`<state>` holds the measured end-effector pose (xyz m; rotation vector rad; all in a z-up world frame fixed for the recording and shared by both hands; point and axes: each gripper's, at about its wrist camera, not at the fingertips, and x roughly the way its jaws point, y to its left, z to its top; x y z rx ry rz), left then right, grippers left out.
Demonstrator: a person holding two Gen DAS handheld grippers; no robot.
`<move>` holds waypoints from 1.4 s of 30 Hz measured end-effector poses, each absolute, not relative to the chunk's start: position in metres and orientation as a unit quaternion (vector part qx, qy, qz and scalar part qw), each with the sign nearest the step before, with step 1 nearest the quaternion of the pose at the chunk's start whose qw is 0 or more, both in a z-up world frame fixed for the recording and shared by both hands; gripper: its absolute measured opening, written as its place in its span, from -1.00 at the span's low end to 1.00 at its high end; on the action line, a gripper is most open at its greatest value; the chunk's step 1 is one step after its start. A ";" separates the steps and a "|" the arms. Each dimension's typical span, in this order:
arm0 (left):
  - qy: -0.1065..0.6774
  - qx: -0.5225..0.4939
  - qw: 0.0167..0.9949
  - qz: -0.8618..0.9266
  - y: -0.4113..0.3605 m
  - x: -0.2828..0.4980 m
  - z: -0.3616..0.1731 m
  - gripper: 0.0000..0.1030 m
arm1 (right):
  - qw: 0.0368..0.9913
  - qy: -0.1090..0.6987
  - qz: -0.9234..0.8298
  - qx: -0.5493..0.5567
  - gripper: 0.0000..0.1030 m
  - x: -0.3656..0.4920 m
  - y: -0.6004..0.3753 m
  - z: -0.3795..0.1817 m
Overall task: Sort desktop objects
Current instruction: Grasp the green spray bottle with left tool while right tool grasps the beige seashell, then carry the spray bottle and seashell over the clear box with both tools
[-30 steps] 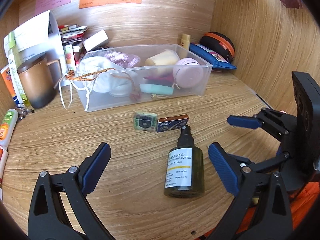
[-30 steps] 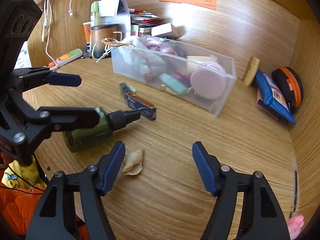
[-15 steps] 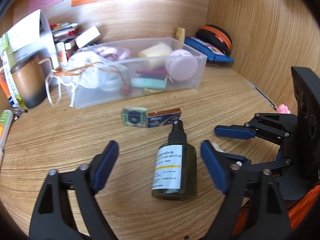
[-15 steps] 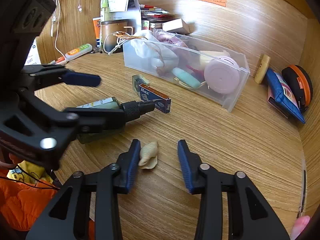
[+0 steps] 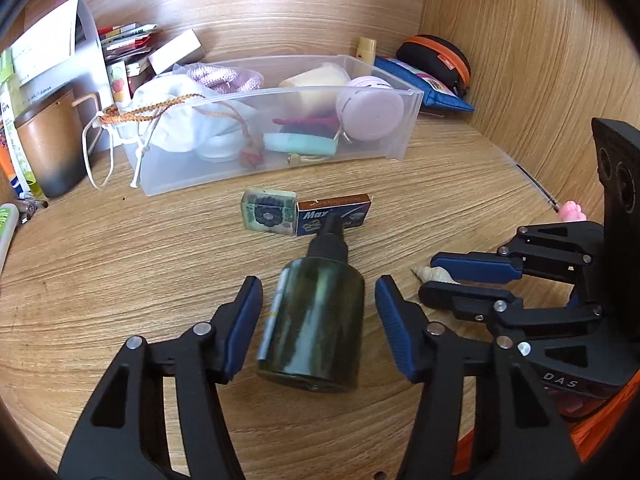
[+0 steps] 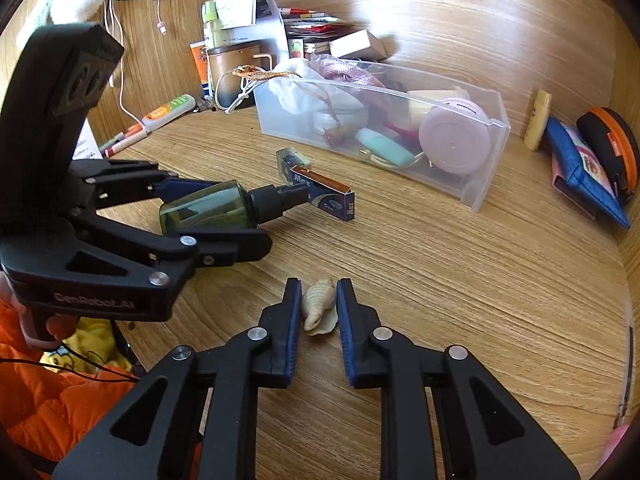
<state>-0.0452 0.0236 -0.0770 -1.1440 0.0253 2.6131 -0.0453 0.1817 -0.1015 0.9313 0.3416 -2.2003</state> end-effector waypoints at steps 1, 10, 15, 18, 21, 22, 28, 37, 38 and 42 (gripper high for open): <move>0.008 -0.398 0.145 0.906 0.024 -0.046 -0.077 0.04 | 0.358 0.127 -0.851 0.363 -0.69 -0.046 0.182 -0.101; -0.001 -0.398 0.155 0.904 0.024 -0.049 -0.080 -0.21 | 0.358 0.106 -0.857 0.356 -0.69 -0.051 0.190 -0.092; -0.006 -0.391 0.153 0.908 0.019 -0.049 -0.076 -0.21 | 0.353 0.098 -0.864 0.346 -0.69 -0.057 0.193 -0.082; -0.006 -0.380 0.149 0.913 0.015 -0.047 -0.069 -0.21 | 0.363 0.083 -0.862 0.344 -0.69 -0.065 0.196 -0.074; -0.010 -0.363 0.146 0.920 0.011 -0.043 -0.058 -0.21 | 0.369 0.080 -0.865 0.332 -0.69 -0.064 0.194 -0.066; -0.013 -0.358 0.147 0.922 0.010 -0.043 -0.054 -0.21 | 0.370 0.083 -0.866 0.326 -0.69 -0.063 0.191 -0.062; -0.026 -0.328 0.144 0.933 -0.001 -0.041 -0.031 -0.21 | 0.372 0.089 -0.872 0.306 -0.69 -0.067 0.184 -0.047; -0.029 -0.301 0.129 0.944 -0.018 -0.042 -0.011 -0.21 | 0.381 0.097 -0.876 0.280 -0.69 -0.074 0.171 -0.026; -0.030 -0.299 0.127 0.945 -0.020 -0.043 -0.009 -0.21 | 0.380 0.097 -0.876 0.280 -0.69 -0.077 0.170 -0.025; -0.034 -0.292 0.124 0.948 -0.026 -0.050 -0.003 -0.21 | 0.377 0.100 -0.878 0.278 -0.69 -0.089 0.164 -0.020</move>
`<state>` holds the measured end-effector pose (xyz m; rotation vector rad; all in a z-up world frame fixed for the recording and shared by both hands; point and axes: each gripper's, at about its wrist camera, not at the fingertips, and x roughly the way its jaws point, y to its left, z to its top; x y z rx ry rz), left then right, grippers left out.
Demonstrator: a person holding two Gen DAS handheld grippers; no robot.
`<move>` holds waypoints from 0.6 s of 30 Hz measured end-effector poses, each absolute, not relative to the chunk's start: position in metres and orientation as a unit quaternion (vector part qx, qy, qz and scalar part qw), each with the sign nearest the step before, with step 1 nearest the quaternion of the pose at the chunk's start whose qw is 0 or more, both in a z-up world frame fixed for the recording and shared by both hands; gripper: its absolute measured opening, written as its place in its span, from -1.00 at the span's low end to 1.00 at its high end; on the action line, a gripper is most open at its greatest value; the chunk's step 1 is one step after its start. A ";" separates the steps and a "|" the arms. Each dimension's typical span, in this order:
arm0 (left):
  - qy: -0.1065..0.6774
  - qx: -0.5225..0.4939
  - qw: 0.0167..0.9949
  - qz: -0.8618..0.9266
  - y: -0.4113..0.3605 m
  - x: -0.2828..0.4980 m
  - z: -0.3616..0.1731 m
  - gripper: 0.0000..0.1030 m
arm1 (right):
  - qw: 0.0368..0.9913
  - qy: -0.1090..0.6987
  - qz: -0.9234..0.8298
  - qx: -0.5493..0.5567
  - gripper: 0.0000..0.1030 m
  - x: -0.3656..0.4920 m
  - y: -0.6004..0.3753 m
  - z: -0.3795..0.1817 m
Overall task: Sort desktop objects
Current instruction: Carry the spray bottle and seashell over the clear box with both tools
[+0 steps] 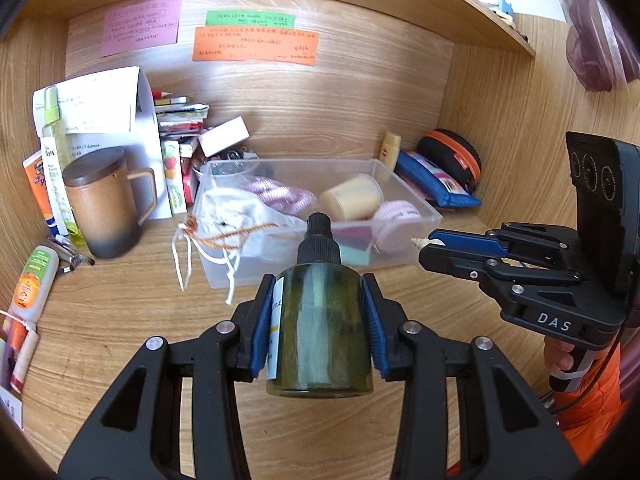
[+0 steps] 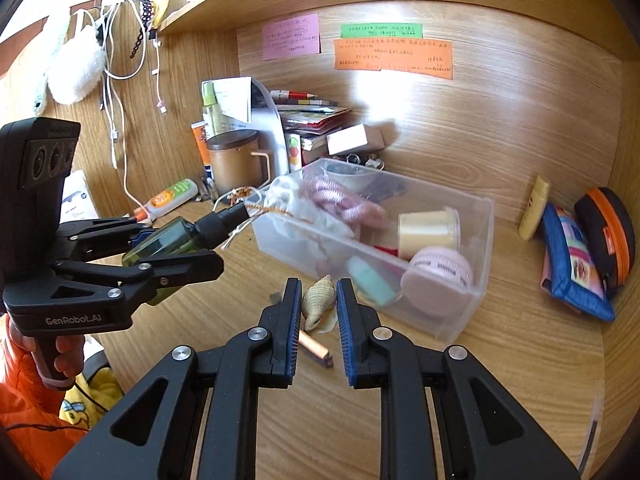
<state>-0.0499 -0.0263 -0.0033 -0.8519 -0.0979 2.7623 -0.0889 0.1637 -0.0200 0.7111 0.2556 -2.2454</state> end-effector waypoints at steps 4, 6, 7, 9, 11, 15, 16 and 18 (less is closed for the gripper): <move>-0.032 -0.286 0.124 0.950 -0.030 -0.058 0.003 -0.21 | 0.376 0.098 -0.880 0.274 -0.69 -0.100 0.161 -0.014; -0.030 -0.282 0.125 0.951 -0.031 -0.062 0.007 -0.21 | 0.375 0.096 -0.882 0.268 -0.69 -0.106 0.160 -0.009; -0.027 -0.280 0.125 0.951 -0.031 -0.064 0.009 -0.21 | 0.375 0.096 -0.883 0.266 -0.69 -0.108 0.159 -0.007; -0.025 -0.275 0.126 0.953 -0.033 -0.068 0.014 -0.21 | 0.373 0.096 -0.886 0.260 -0.69 -0.114 0.158 -0.001; -0.024 -0.270 0.128 0.954 -0.035 -0.071 0.018 -0.21 | 0.373 0.094 -0.887 0.254 -0.69 -0.119 0.158 0.003; -0.025 -0.264 0.122 0.957 -0.040 -0.082 0.024 -0.21 | 0.372 0.093 -0.891 0.243 -0.69 -0.127 0.156 0.011; -0.027 -0.263 0.123 0.956 -0.042 -0.086 0.025 -0.21 | 0.373 0.092 -0.891 0.241 -0.69 -0.129 0.155 0.013; -0.029 -0.261 0.124 0.957 -0.045 -0.093 0.027 -0.21 | 0.373 0.092 -0.892 0.237 -0.69 -0.132 0.154 0.016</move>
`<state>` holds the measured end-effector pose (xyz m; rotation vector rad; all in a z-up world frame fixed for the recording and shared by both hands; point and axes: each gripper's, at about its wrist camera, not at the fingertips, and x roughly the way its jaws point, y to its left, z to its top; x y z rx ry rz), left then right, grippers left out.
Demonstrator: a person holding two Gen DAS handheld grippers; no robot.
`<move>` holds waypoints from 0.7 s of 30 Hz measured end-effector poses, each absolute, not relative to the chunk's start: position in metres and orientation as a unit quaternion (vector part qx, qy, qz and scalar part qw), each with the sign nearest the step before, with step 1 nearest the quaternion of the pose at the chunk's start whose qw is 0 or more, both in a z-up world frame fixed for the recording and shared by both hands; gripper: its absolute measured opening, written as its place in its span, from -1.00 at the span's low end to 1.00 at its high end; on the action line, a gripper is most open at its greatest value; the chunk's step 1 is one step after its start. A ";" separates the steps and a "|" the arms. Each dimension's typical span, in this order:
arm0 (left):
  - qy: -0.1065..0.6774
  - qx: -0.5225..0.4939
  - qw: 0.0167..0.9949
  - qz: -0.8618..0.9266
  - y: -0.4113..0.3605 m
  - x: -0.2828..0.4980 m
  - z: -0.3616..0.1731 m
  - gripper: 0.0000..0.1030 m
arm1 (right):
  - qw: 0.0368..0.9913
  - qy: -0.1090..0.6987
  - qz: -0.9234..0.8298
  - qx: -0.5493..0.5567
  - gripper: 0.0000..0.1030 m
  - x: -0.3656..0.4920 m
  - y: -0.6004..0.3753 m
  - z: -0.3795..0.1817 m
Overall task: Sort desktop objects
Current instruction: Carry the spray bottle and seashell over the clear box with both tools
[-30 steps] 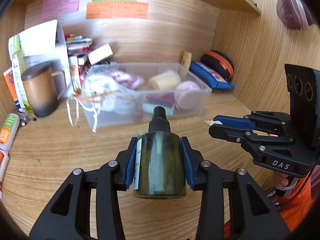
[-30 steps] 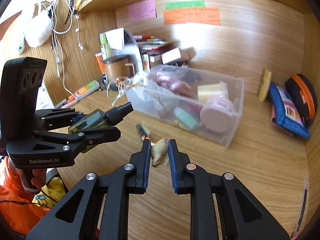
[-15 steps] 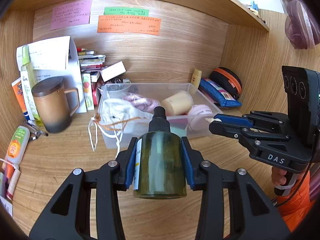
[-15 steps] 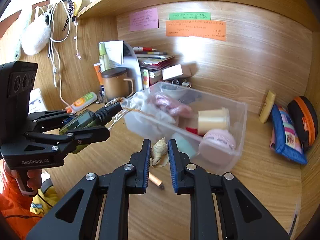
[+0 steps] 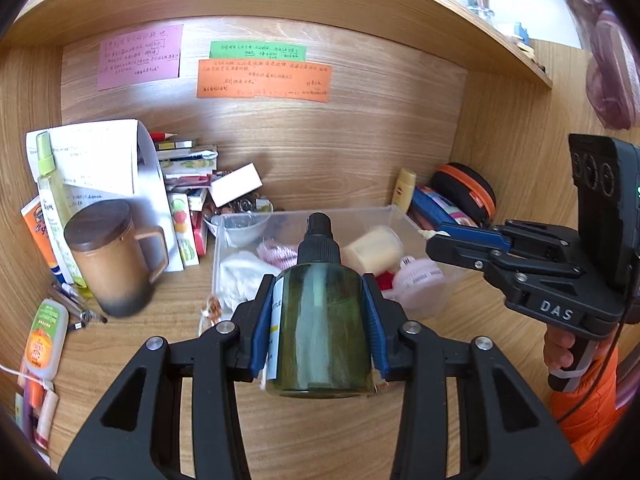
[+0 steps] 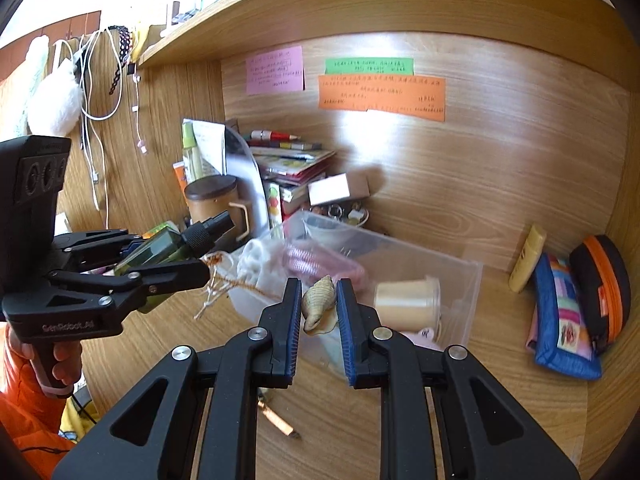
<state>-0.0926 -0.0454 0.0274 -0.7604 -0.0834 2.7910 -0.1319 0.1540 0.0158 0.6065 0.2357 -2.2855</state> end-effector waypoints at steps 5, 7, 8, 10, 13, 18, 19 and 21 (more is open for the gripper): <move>-0.026 -0.253 0.131 0.958 -0.047 -0.109 0.035 -0.21 | 0.370 0.094 -0.894 0.235 -0.69 -0.143 0.149 0.019; -0.027 -0.254 0.135 0.957 -0.047 -0.116 0.036 -0.21 | 0.369 0.093 -0.894 0.237 -0.69 -0.149 0.147 0.018; -0.025 -0.254 0.137 0.957 -0.046 -0.120 0.036 -0.21 | 0.368 0.092 -0.894 0.238 -0.69 -0.152 0.146 0.017; -0.022 -0.256 0.140 0.956 -0.045 -0.126 0.036 -0.21 | 0.369 0.091 -0.893 0.243 -0.69 -0.159 0.143 0.015; -0.021 -0.258 0.149 0.954 -0.044 -0.134 0.035 -0.21 | 0.367 0.091 -0.891 0.253 -0.69 -0.168 0.139 0.010; -0.026 -0.270 0.153 0.950 -0.046 -0.148 0.030 -0.21 | 0.366 0.089 -0.885 0.274 -0.69 -0.181 0.133 -0.004; -0.029 -0.273 0.154 0.949 -0.047 -0.151 0.028 -0.21 | 0.365 0.088 -0.883 0.280 -0.69 -0.184 0.133 -0.007; -0.034 -0.282 0.157 0.946 -0.048 -0.158 0.023 -0.21 | 0.362 0.091 -0.881 0.289 -0.69 -0.189 0.131 -0.012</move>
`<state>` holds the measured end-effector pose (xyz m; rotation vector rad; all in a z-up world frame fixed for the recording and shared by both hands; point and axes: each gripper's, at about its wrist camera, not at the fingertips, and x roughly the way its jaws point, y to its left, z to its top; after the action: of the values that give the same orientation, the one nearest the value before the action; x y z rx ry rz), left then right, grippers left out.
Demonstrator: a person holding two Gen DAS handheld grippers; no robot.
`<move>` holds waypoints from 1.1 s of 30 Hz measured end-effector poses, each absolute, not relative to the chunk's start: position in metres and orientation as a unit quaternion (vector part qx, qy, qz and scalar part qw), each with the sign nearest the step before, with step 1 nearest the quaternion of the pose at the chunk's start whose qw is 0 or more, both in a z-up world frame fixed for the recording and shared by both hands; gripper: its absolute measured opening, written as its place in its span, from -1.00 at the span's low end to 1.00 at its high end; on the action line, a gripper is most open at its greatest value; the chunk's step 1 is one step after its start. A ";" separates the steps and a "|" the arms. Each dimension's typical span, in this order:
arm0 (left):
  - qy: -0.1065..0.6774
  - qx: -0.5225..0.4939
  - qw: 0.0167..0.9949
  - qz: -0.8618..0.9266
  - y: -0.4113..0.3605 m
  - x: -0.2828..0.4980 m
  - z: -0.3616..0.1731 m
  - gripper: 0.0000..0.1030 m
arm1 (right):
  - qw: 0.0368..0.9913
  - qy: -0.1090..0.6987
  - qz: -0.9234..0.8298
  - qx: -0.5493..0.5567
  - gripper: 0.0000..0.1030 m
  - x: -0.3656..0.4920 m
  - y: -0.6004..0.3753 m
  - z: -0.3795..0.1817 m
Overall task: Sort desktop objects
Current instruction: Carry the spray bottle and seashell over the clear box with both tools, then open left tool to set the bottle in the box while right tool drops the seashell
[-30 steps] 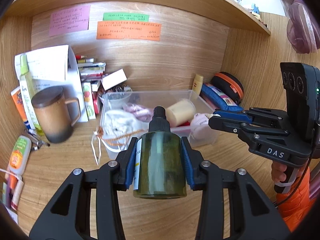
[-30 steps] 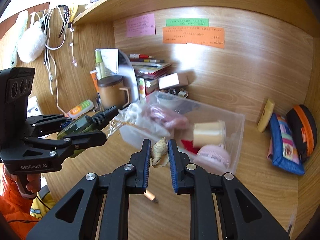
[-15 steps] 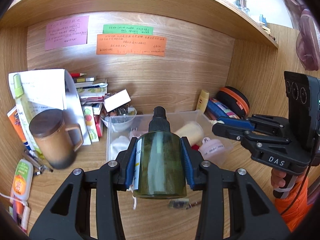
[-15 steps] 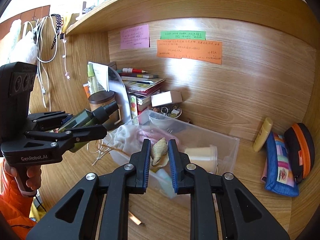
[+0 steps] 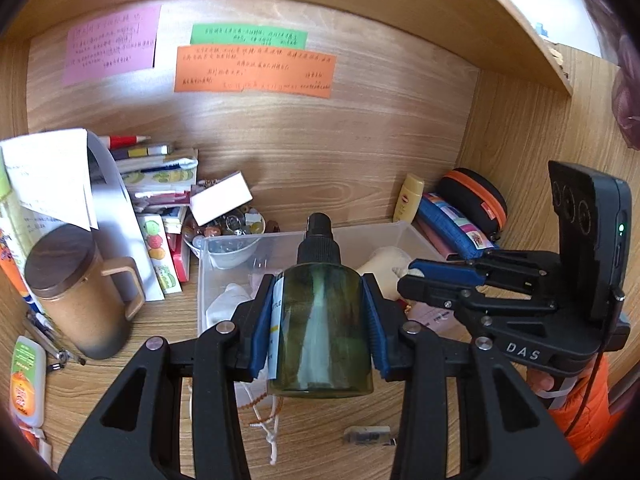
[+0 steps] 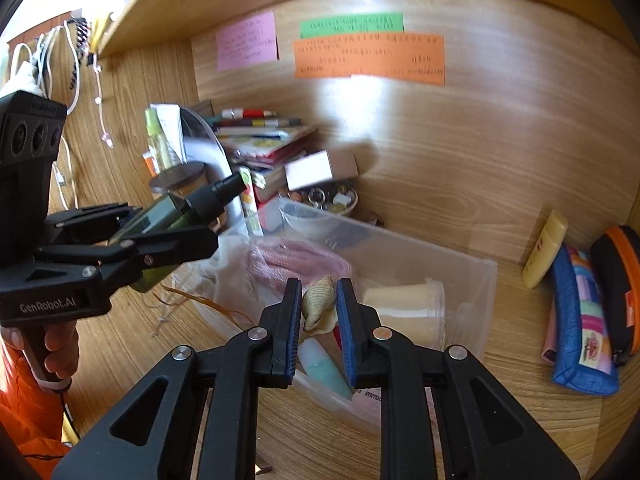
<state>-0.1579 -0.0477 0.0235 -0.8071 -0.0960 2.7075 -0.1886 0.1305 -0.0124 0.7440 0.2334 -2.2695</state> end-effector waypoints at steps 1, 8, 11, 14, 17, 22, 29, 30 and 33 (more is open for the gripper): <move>-0.034 -0.286 0.157 0.945 -0.047 -0.161 0.021 -0.21 | 0.363 0.091 -0.880 0.294 -0.69 -0.191 0.129 -0.015; -0.035 -0.317 0.170 0.932 -0.039 -0.180 0.004 -0.21 | 0.356 0.091 -0.874 0.319 -0.69 -0.204 0.128 -0.029; -0.037 -0.332 0.164 0.928 -0.038 -0.190 -0.004 -0.21 | 0.353 0.091 -0.871 0.330 -0.69 -0.209 0.128 -0.035; -0.046 -0.346 0.164 0.922 -0.041 -0.200 -0.011 -0.21 | 0.351 0.093 -0.867 0.342 -0.69 -0.214 0.126 -0.041; -0.044 -0.344 0.164 0.923 -0.042 -0.200 -0.011 -0.21 | 0.349 0.094 -0.864 0.351 -0.69 -0.218 0.124 -0.046; -0.028 -0.344 0.157 0.925 -0.038 -0.202 -0.015 -0.21 | 0.347 0.095 -0.860 0.362 -0.69 -0.222 0.122 -0.051; -0.024 -0.346 0.157 0.925 -0.035 -0.206 -0.018 -0.14 | 0.341 0.096 -0.860 0.368 -0.69 -0.225 0.123 -0.054; -0.021 -0.345 0.158 0.925 -0.033 -0.206 -0.018 -0.08 | 0.340 0.096 -0.860 0.367 -0.69 -0.225 0.123 -0.054; 0.007 -0.341 0.153 0.927 -0.024 -0.204 -0.020 0.04 | 0.336 0.099 -0.862 0.366 -0.69 -0.226 0.122 -0.055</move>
<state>-0.2043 -0.0235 -0.0199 -0.9790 0.0198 2.6589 -0.2257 0.1221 -0.0547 0.9539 0.2591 -2.2498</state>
